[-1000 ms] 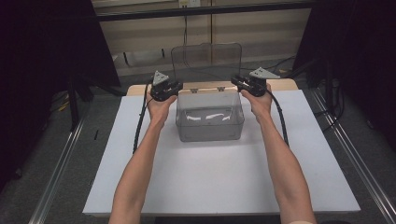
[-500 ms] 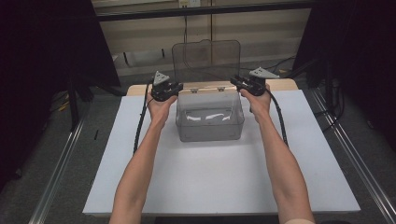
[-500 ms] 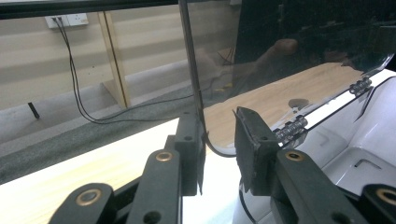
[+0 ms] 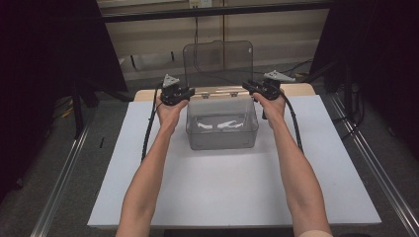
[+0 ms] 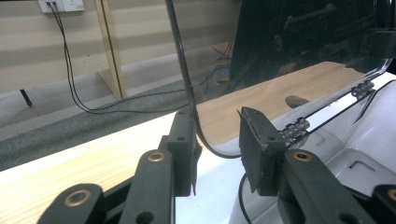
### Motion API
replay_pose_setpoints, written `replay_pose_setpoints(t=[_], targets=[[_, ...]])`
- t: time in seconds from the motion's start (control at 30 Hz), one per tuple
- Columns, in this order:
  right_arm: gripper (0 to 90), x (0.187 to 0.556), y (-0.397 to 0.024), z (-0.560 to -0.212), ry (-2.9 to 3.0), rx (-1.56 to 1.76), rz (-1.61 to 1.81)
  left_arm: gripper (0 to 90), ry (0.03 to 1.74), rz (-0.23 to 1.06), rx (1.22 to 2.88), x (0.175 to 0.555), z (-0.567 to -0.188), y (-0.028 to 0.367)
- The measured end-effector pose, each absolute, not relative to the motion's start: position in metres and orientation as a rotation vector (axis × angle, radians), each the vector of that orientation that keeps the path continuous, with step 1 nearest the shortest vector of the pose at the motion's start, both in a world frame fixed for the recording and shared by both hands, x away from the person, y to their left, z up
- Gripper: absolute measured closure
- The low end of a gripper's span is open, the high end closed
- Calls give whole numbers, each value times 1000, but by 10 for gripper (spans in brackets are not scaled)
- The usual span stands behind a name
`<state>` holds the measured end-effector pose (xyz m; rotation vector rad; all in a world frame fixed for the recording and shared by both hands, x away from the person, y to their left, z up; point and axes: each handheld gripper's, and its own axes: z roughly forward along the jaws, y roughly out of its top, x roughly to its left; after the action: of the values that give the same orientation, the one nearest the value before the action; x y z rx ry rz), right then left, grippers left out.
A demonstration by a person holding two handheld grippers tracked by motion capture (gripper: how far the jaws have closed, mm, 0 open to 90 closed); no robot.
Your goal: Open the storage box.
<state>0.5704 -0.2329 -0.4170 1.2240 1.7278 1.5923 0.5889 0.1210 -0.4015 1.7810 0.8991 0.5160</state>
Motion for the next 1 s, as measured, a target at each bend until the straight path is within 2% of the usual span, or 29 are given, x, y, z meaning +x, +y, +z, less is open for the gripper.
replay_pose_setpoints(t=[0.33, 1.0], targets=[[621, 574, -229, -418, 1724, 1277, 1578, 612, 935, 493, 1761, 591, -404, 119], [607, 581, -229, -421, 1719, 1443, 1611, 542, 1019, 421, 1722, 597, -407, 118]])
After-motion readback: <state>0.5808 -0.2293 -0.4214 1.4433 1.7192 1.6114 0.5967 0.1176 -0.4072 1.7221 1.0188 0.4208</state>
